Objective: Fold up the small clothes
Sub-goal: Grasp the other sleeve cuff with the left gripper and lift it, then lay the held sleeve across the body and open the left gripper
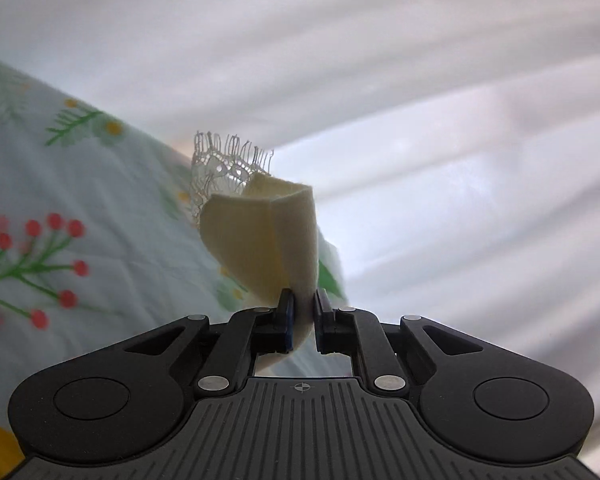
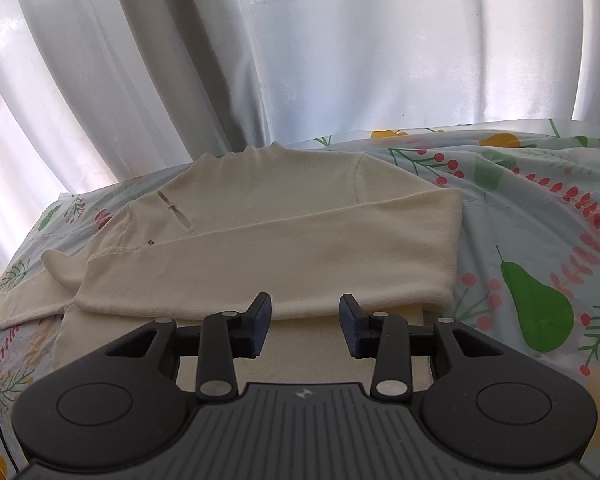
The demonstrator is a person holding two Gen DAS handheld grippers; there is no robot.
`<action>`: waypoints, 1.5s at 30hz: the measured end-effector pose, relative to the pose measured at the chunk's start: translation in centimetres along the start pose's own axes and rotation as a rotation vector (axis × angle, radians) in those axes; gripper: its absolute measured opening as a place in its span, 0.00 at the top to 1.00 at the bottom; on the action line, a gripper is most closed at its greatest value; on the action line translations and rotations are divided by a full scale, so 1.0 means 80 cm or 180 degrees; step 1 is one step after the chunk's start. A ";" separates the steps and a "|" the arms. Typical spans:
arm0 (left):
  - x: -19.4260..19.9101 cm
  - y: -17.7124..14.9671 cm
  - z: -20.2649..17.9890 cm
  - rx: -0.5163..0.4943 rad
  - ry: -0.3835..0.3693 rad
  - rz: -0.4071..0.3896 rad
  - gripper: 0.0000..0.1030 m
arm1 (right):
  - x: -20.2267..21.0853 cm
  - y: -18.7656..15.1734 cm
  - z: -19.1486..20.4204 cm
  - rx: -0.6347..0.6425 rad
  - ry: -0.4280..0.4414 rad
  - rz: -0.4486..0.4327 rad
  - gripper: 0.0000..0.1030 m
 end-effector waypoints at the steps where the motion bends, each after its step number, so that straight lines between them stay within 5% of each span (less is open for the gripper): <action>1: 0.003 -0.019 -0.030 -0.0198 -0.0184 0.0130 0.89 | 0.002 0.000 -0.002 -0.0019 -0.0001 -0.0018 0.64; 7: 0.029 -0.196 -0.181 -0.1296 -0.1123 0.0998 0.85 | 0.015 -0.002 -0.012 -0.0107 0.0042 -0.0117 0.64; 8: 0.029 -0.232 -0.192 -0.1439 -0.1185 0.1193 0.74 | 0.016 -0.003 -0.012 -0.0109 0.0053 -0.0120 0.64; 10: 0.028 -0.288 -0.196 -0.1633 -0.1195 0.1519 0.62 | 0.018 -0.002 -0.013 -0.0105 0.0097 -0.0125 0.64; 15: 0.029 -0.351 -0.148 -0.1826 -0.0724 0.2068 0.60 | 0.010 0.008 -0.004 -0.0107 0.0434 -0.0003 0.64; 20: 0.038 -0.347 -0.099 -0.2172 -0.0241 0.1976 0.58 | -0.040 0.023 0.027 -0.0176 0.1026 0.0300 0.64; 25: 0.045 -0.342 -0.095 -0.2423 -0.0008 0.1727 0.56 | -0.106 0.036 0.058 -0.0468 0.1403 0.0564 0.64; 31: 0.037 -0.315 -0.085 -0.2068 0.0188 0.1619 0.50 | -0.159 0.030 0.074 -0.0907 0.1466 0.0906 0.64; 34: 0.030 -0.311 -0.088 -0.2158 0.0259 0.1527 0.47 | -0.166 0.030 0.083 -0.0957 0.1525 0.0899 0.65; 36: 0.026 -0.311 -0.091 -0.2266 0.0311 0.1478 0.46 | -0.169 0.033 0.088 -0.0911 0.1501 0.0878 0.89; 37: 0.024 -0.312 -0.093 -0.2312 0.0330 0.1457 0.46 | -0.169 0.035 0.091 -0.0843 0.1461 0.0833 0.94; 45: 0.002 -0.319 -0.102 -0.2632 0.0626 0.1334 0.48 | -0.072 0.062 0.053 -0.0073 0.0827 -0.0141 0.95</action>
Point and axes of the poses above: each gripper's, at about its wrist camera, not at the fingertips, and x roughly against the way its jaws point, z to its left, y to its top, the point moved 2 cm from there along -x, roughly the way its jaws point, and after that the axes turned 4 degrees about x, right-handed, at the moved point
